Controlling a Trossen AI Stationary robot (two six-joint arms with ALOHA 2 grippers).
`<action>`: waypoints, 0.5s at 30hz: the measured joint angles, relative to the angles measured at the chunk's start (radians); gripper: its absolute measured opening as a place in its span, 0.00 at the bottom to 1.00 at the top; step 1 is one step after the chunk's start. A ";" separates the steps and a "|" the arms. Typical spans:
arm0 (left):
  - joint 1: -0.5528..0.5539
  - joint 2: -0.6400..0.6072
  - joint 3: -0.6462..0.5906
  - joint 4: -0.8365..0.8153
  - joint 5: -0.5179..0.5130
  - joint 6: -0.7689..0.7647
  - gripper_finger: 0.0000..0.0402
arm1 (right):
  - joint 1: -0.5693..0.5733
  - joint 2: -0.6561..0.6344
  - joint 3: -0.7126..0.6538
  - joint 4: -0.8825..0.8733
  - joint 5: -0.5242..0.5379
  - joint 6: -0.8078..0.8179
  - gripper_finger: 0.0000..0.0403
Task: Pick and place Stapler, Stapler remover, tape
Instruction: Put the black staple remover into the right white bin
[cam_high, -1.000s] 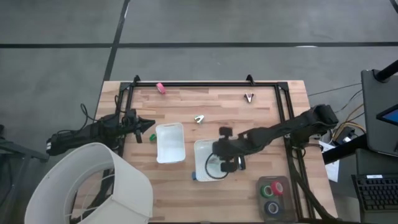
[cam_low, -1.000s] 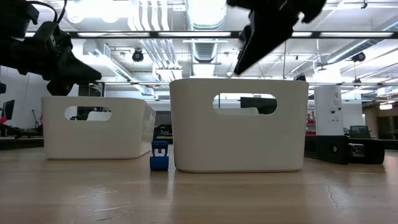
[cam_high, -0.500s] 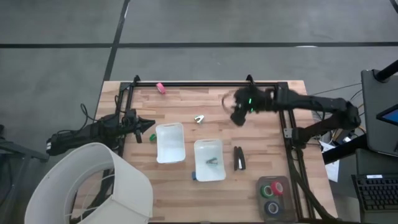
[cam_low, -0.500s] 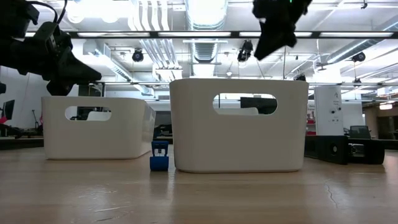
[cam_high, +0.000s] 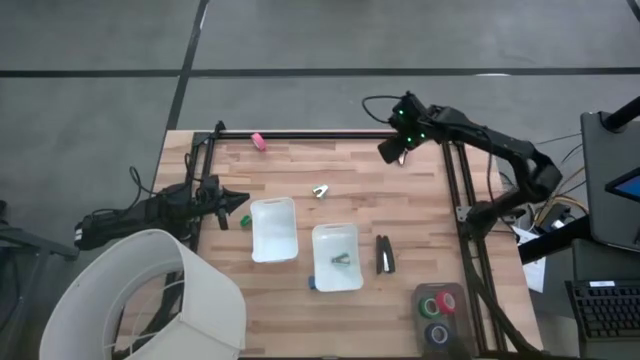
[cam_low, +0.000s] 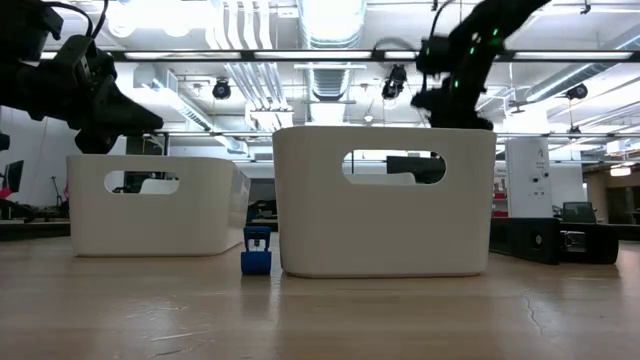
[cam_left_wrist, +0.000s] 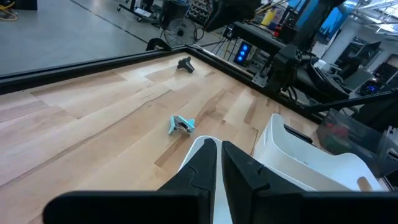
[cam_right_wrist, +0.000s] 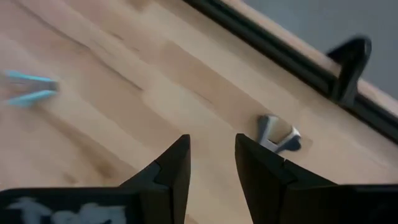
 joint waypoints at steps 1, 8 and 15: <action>0.000 0.000 0.000 0.000 0.000 0.000 0.07 | -0.019 0.023 0.000 0.001 -0.007 -0.002 0.29; 0.000 0.000 0.000 0.000 0.000 0.000 0.07 | -0.124 0.174 0.006 -0.002 -0.102 -0.021 0.28; 0.000 0.000 0.000 0.000 0.000 0.000 0.07 | -0.183 0.257 0.014 -0.032 -0.105 -0.025 0.25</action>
